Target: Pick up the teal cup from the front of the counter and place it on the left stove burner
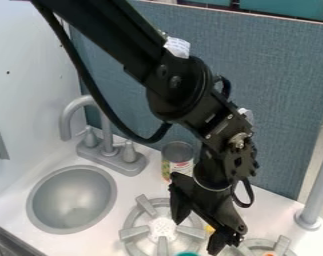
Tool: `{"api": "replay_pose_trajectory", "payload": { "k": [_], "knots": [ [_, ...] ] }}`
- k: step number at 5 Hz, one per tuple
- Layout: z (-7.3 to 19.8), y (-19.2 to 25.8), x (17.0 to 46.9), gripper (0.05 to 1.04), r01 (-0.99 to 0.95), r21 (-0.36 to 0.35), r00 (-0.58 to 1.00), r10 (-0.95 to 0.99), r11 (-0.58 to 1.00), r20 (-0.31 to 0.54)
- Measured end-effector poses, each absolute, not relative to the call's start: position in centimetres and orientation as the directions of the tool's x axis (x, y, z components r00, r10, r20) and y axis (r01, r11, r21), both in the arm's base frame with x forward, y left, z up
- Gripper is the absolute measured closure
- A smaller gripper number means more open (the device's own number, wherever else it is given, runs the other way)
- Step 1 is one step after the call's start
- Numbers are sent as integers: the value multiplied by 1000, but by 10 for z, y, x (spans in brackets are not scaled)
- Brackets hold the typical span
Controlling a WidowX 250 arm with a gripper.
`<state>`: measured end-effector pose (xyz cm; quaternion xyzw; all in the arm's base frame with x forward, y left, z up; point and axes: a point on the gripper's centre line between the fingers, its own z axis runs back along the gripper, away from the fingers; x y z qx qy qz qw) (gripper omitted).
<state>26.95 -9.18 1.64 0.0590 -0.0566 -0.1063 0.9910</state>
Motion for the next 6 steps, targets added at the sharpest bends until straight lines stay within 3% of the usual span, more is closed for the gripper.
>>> {"api": "replay_pose_trajectory", "payload": {
  "k": [1, 3, 6],
  "knots": [
    [10, -91, 267, 76, 207, 130, 973, -218, 970, 77],
    [-25, -111, 256, 76, 349, 66, 936, -351, 935, 18],
    [-77, -111, 246, 76, 383, 31, 915, -375, 923, -148]
  ]
}}
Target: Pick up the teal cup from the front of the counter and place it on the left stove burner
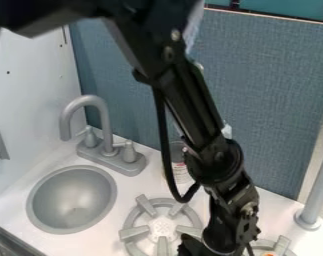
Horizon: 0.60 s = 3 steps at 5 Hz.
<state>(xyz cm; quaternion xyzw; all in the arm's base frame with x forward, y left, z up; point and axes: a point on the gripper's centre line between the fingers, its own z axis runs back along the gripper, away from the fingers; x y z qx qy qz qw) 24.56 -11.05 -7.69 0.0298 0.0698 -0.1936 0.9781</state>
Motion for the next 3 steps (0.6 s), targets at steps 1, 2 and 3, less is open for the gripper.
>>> {"api": "replay_pose_trajectory", "payload": {
  "k": [1, 2, 3],
  "knots": [
    [-87, -111, 249, 110, 393, 8, 910, -388, 919, -148],
    [-88, -112, 251, 381, 389, 8, 913, -384, 921, -139],
    [-89, -110, 251, 687, 382, 16, 917, -377, 924, -133]
  ]
}}
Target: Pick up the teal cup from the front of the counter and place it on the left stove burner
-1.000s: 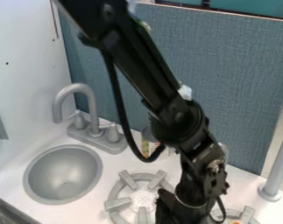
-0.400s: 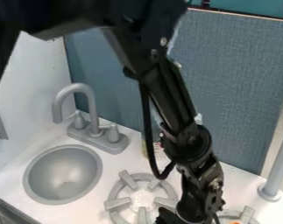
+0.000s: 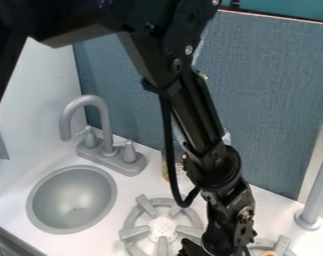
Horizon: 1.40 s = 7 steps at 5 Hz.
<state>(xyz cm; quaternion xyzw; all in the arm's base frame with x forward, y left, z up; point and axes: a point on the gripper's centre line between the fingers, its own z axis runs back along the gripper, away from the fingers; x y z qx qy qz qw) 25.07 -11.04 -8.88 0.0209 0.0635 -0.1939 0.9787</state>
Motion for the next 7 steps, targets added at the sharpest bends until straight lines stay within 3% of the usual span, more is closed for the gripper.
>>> {"api": "replay_pose_trajectory", "payload": {
  "k": [1, 2, 3, 4, 5, 6, 7],
  "knots": [
    [-90, -106, 245, 899, 367, 27, 920, -359, 930, -154],
    [-88, -100, 239, 988, 334, 57, 928, -318, 941, -194],
    [-47, -95, 245, 991, 287, 105, 952, -271, 952, -140],
    [9, -78, 266, 991, 195, 156, 978, -203, 968, 37],
    [18, -45, 275, 991, 88, 176, 992, -101, 981, 69],
    [4, -24, 288, 991, 59, 161, 994, -74, 985, 87],
    [-20, -18, 300, 991, 94, 116, 994, -99, 989, 41]
  ]
}}
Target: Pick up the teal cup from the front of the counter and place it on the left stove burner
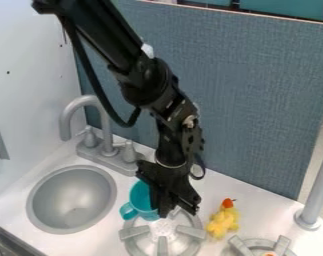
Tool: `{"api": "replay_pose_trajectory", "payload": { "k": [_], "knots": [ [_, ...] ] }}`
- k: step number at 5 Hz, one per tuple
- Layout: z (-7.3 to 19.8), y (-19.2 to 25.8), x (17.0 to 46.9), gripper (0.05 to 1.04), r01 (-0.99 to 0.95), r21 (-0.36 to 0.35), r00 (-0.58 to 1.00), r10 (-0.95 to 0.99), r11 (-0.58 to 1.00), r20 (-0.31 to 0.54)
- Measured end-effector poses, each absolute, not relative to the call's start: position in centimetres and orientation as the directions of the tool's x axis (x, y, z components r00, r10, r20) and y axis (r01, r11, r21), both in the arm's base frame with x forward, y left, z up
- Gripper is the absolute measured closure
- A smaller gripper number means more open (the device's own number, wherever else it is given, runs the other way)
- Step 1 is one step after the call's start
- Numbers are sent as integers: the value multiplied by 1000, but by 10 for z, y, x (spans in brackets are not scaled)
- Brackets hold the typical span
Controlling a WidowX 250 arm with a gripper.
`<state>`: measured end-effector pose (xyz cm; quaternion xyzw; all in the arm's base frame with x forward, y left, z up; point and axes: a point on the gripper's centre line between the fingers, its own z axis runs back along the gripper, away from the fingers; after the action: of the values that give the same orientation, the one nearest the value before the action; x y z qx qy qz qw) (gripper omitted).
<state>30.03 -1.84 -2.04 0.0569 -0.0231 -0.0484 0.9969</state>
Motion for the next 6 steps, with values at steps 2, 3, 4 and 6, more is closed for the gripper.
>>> {"api": "replay_pose_trajectory", "payload": {
  "k": [2, 3, 4, 6],
  "knots": [
    [-58, -21, 317, 991, 132, 17, 991, -133, 991, 13],
    [-61, -21, 321, 991, 138, 9, 990, -138, 990, 6],
    [-62, -16, 323, 972, 108, 42, 991, -104, 993, -89],
    [-50, -9, 317, 487, 30, 104, 976, -7, 994, -216]
  ]
}}
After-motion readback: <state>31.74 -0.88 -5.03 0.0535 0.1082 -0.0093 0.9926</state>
